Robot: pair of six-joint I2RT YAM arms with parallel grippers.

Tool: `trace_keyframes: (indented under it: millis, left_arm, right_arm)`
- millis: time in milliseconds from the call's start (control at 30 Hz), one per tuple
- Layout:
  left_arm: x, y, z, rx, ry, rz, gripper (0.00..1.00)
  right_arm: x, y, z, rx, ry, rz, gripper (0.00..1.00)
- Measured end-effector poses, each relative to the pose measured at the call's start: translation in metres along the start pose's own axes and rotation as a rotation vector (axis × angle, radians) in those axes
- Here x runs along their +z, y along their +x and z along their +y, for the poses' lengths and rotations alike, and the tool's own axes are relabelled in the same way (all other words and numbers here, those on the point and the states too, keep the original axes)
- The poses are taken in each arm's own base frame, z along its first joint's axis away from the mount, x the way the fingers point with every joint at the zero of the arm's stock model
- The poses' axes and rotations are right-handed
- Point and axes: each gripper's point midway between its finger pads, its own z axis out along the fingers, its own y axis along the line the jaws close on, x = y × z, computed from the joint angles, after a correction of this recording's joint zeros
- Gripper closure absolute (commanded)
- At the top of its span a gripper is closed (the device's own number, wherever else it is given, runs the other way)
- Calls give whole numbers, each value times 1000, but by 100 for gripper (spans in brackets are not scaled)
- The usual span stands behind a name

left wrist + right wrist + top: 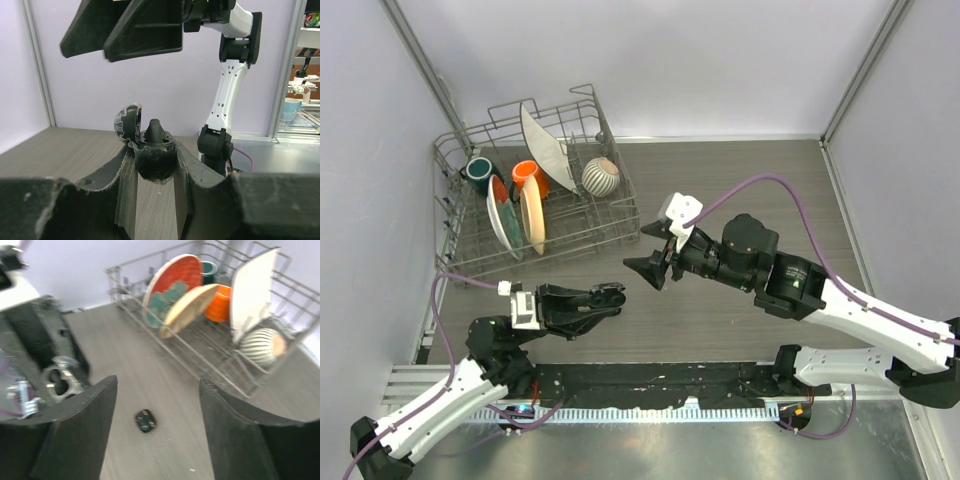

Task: Insert the wireless bluetooth earbuds into the charging case
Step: Close the charging case.

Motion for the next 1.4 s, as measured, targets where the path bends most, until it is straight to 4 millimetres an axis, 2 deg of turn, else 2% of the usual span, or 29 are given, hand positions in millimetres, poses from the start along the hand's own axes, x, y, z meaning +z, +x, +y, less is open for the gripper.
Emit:
trace_keyframes:
  millis: [67, 267, 367, 500, 700, 1400]
  left_arm:
    - [0, -2, 0, 3, -3, -6, 100]
    - [0, -3, 1, 7, -10, -11, 100]
    - [0, -3, 2, 7, -12, -11, 100]
    - [0, -3, 3, 7, -18, -13, 100]
    - [0, -5, 3, 9, -20, -18, 100]
    - [0, -4, 4, 5, -27, -19, 100]
  right_arm:
    - [0, -6, 11, 38, -60, -16, 42]
    - [-2, -28, 54, 125, -297, -56, 57]
    - [1, -26, 69, 148, -376, -38, 62]
    - [6, -11, 82, 167, -448, 18, 66]
    - [11, 4, 87, 179, -465, 82, 66]
    - [15, 9, 90, 165, -486, 102, 65]
